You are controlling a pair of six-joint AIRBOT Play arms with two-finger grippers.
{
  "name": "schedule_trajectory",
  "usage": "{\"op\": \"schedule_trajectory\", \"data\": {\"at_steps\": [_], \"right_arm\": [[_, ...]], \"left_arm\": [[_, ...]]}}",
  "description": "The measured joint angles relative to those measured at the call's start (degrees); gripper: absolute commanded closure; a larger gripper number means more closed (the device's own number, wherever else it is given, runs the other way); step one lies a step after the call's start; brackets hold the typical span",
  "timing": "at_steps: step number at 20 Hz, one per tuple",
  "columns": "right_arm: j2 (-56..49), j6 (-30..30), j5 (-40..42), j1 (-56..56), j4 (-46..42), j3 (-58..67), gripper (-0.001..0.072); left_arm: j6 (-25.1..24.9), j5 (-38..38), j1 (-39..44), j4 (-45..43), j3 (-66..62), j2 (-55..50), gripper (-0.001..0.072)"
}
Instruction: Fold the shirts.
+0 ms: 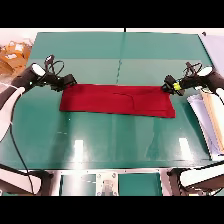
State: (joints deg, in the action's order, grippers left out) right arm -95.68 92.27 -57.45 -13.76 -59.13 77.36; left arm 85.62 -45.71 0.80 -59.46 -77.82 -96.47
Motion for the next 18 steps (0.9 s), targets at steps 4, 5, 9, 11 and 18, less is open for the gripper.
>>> {"op": "schedule_trajectory", "data": {"at_steps": [4,5,9,11,18], "right_arm": [[-2.3,-4.6,-6.4,-4.0,0.0,6.4,0.0165],[-2.6,-5.9,-8.9,-5.5,0.0,7.4,0.0162],[-4.2,-12.8,-16.9,-11.6,-0.2,8.5,0.0057],[-5.8,-16.5,-19.2,-13.4,0.1,7.8,0.0058],[-12.7,-29.0,-24.3,-13.9,11.9,5.8,0.0058]], "left_arm": [[-0.1,-7.1,-3.0,0.5,-7.4,-1.4,-0.0010],[-0.2,-10.1,-4.0,0.5,-9.4,-1.4,-0.0009],[-0.2,-22.8,-7.3,0.6,-15.1,-1.7,0.0538],[-0.2,-26.4,-7.9,0.7,-16.2,-1.7,0.0599],[-0.4,-30.9,-8.2,3.3,-17.5,-1.7,0.0689]]}}
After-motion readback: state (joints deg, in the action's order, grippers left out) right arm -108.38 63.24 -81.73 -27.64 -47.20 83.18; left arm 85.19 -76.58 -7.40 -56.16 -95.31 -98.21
